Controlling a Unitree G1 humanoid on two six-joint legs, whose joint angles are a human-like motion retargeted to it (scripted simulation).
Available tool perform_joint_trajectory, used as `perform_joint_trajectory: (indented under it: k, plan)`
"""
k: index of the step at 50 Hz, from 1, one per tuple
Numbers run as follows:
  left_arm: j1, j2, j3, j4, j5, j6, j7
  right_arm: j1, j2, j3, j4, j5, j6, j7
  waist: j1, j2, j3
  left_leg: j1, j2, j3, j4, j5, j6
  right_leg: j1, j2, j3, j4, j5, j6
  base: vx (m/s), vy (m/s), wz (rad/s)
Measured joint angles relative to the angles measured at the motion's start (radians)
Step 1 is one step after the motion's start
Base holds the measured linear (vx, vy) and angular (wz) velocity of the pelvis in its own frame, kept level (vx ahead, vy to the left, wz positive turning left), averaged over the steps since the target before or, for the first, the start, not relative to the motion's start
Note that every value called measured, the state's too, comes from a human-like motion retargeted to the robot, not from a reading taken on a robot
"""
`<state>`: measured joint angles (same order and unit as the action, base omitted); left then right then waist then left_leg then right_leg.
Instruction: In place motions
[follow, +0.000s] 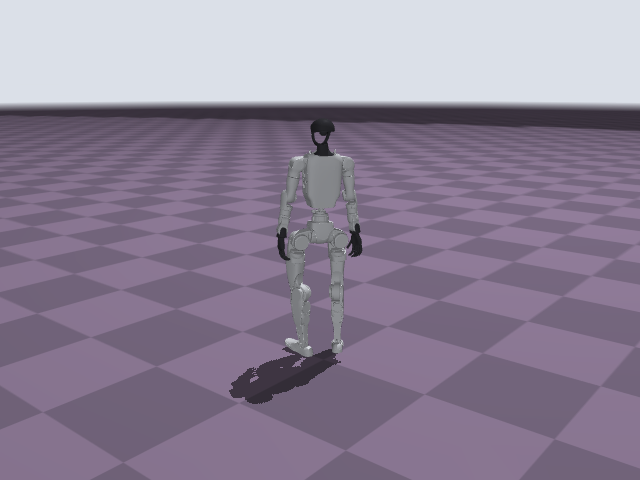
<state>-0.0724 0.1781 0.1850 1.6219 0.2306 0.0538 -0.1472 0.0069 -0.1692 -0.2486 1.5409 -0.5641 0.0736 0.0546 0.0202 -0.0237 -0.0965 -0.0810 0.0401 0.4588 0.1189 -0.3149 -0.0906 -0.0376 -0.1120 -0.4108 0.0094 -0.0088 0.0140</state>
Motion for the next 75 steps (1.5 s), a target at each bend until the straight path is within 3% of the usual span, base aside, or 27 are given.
perform_joint_trajectory:
  k: [10, 23, 45, 60, 75]
  plan:
    - [0.044, -0.048, 0.064, -0.011, -0.021, 0.002, 0.001, -0.004, -0.012, 0.018, -0.004, -0.003, 0.008, -0.004, -0.046, 0.035, -0.003, 0.038, -0.007, 0.029, -0.056, 0.015, 0.011, -0.007, 0.006, 0.032, 0.017, -0.005, 0.003, 0.04, 0.03, -0.11]
    - [0.074, -0.016, 0.096, -0.015, -0.026, 0.018, 0.0, 0.015, 0.008, 0.037, -0.023, -0.066, 0.064, 0.056, -0.046, 0.033, -0.027, 0.055, -0.032, 0.018, -0.097, 0.013, 0.022, 0.02, 0.008, 0.015, 0.002, -0.014, 0.011, 0.08, 0.02, 0.05]
    - [0.029, -0.029, 0.034, -0.014, -0.002, 0.017, -0.002, 0.052, 0.009, 0.018, -0.023, -0.05, 0.035, 0.02, 0.064, 0.005, -0.049, -0.027, -0.077, -0.156, -0.07, 0.026, 0.033, 0.103, -0.018, -0.185, -0.04, -0.053, 0.035, 0.1, 0.11, 0.44]
    - [0.036, -0.026, 0.025, 0.037, 0.015, 0.023, 0.029, 0.046, 0.02, 0.042, -0.04, -0.089, 0.036, 0.029, 0.188, -0.025, -0.022, -0.07, -0.105, -0.269, -0.062, 0.045, 0.034, 0.151, -0.024, -0.321, -0.056, -0.071, 0.054, 0.03, 0.11, 0.44]
    - [0.043, -0.024, 0.046, 0.052, 0.0, 0.027, 0.03, 0.044, 0.024, 0.058, -0.045, -0.102, 0.031, 0.032, 0.201, -0.028, -0.005, -0.069, -0.107, -0.28, -0.065, 0.042, 0.034, 0.158, -0.026, -0.341, -0.057, -0.066, 0.057, -0.01, 0.02, 0.09]
